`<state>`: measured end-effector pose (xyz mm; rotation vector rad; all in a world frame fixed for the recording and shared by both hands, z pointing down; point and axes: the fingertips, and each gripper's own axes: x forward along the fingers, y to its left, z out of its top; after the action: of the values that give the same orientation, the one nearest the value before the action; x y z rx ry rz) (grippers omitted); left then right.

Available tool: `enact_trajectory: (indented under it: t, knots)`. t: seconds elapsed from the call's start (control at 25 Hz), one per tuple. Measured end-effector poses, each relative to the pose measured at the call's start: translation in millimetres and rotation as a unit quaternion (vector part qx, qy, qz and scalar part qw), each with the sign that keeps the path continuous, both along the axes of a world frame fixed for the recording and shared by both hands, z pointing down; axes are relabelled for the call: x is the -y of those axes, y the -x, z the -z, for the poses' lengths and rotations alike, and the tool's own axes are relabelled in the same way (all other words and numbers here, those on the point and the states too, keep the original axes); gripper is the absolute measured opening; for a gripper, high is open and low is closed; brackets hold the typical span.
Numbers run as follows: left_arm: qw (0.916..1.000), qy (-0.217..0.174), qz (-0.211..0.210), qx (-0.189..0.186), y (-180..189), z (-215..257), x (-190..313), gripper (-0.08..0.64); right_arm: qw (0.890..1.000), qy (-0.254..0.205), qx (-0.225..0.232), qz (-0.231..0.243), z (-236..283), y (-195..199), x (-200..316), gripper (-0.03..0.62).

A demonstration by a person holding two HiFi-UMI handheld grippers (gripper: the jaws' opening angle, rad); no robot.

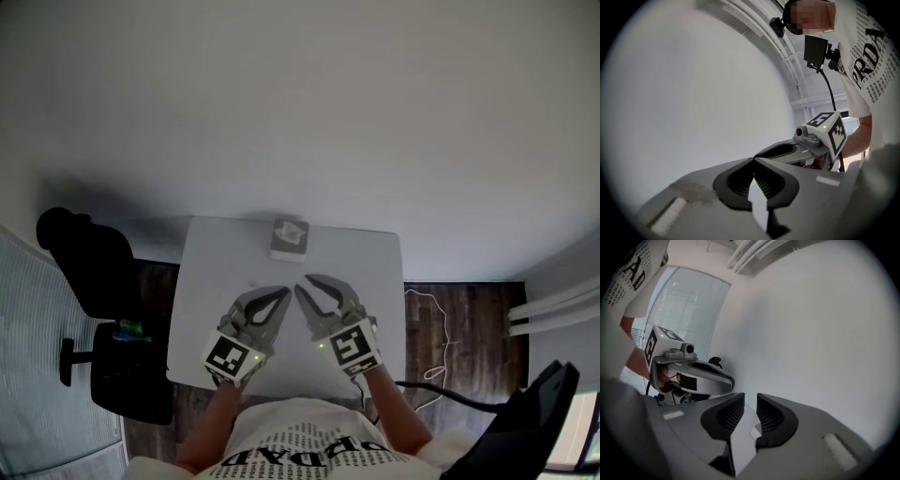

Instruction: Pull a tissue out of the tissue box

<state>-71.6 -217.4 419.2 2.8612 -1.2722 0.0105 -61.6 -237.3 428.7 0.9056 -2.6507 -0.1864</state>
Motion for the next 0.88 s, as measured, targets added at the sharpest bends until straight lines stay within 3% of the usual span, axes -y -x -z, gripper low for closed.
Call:
enact_trajectory:
  t: [0.16,0.56,0.72,0.88]
  knots:
    - [0.9997,0.008,-0.003,0.022,-3,-14,15,-0.003,1.0,0.008,0.001,0.002,-7,-3,14,0.094]
    - [0.9992,0.037,0.015,0.01,-4,-38,68,-0.002,0.999,0.041,-0.01,0.002,-49,-4,65,0.106]
    - [0.9985,0.044,0.013,0.031,5,-62,81,-0.002,0.998,0.053,-0.015,0.004,-65,3,80,0.106]
    - [0.9982,0.054,0.022,0.017,12,-74,102,-0.002,0.998,0.061,-0.031,0.008,-88,10,97,0.106]
